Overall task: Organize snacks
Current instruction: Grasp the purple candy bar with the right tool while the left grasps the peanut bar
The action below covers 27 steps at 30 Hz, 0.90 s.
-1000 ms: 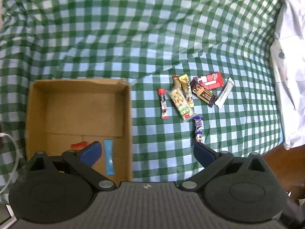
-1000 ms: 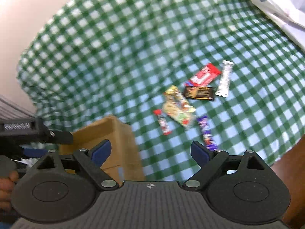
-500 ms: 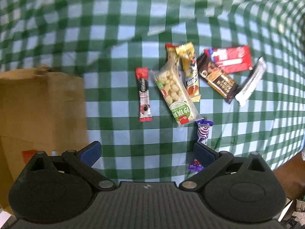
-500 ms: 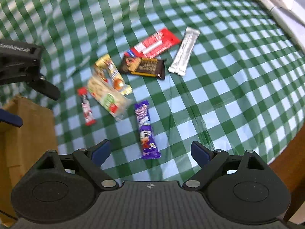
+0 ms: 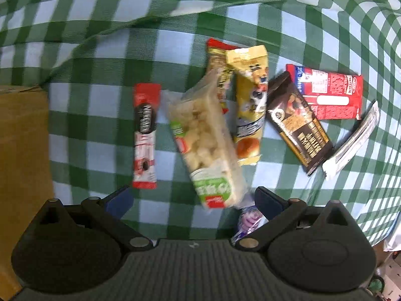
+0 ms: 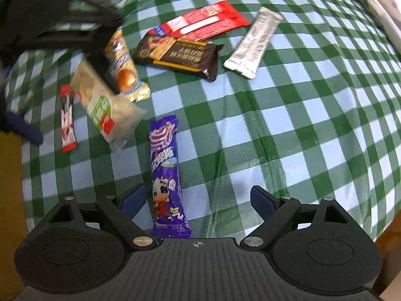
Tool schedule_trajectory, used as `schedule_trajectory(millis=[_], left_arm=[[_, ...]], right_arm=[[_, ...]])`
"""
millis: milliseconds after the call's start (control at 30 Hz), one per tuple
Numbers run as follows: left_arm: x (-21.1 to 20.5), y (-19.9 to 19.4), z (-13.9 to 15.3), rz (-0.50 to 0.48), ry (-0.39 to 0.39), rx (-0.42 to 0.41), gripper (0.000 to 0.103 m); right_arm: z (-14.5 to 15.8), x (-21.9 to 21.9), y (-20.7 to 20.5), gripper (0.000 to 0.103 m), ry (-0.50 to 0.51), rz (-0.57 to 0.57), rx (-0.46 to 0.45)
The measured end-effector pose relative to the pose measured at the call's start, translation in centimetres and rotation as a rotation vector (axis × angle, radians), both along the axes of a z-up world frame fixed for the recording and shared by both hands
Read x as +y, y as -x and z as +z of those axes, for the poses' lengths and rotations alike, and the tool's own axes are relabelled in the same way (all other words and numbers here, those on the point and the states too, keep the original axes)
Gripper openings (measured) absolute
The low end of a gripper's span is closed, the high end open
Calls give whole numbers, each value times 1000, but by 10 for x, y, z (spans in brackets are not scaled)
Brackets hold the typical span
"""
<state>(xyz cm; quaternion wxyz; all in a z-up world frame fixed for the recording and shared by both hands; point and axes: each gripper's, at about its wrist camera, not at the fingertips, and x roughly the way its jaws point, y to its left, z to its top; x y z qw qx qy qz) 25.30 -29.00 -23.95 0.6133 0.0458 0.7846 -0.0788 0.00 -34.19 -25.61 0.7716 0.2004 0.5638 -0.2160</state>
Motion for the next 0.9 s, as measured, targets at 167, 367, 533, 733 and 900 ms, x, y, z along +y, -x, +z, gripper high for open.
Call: schedule_trajectory(millis=[167,367,533,733,900], left_arm=[[-12,-6,-6,-4,28,-9,103],[-17,-9,-14,-20,44,-9,42],[-8,-1,5,-104,63,-82,40],[19,19,47,-172,85,-116,39],[45,41,91,-229,127,-163,39]], right_arm=[[-7,4,-1,90,5,10,9],[-15,3,1,55,18,17,26],[-7,3,6,31,20,36,8],[26,3,24,30,-39,-29,-67],[61,12,32,30,-44,-41,-108]])
